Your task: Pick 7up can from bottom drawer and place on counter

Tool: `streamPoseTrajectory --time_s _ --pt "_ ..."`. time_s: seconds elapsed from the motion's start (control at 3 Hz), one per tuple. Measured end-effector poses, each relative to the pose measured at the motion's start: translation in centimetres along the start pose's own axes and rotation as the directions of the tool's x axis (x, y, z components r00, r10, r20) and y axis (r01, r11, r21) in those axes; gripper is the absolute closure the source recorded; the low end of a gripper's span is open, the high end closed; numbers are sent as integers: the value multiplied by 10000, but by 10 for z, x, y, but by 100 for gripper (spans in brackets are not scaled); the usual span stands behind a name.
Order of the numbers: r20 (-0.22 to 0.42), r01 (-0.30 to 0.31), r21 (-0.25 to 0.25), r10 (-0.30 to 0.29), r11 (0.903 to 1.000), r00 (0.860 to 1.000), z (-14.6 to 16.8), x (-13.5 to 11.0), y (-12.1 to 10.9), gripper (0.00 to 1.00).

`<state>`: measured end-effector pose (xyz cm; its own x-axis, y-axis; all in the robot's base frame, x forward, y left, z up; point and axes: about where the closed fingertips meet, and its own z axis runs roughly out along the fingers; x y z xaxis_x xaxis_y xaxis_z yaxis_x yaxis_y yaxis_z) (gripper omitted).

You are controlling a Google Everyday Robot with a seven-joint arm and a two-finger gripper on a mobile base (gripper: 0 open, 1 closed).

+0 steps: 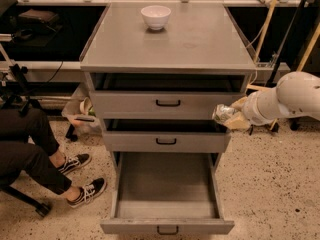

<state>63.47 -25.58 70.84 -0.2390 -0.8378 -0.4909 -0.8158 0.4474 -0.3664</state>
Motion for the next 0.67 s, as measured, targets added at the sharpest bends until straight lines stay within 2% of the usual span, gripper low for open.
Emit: streamPoseTrajectory --time_s 0.33,0.67 --pt "165 196 336 -201 9992 9997 -27 -11 -3 100" --pt "505 1174 1562 -1266 9807 9907 -98 -44 0 100"
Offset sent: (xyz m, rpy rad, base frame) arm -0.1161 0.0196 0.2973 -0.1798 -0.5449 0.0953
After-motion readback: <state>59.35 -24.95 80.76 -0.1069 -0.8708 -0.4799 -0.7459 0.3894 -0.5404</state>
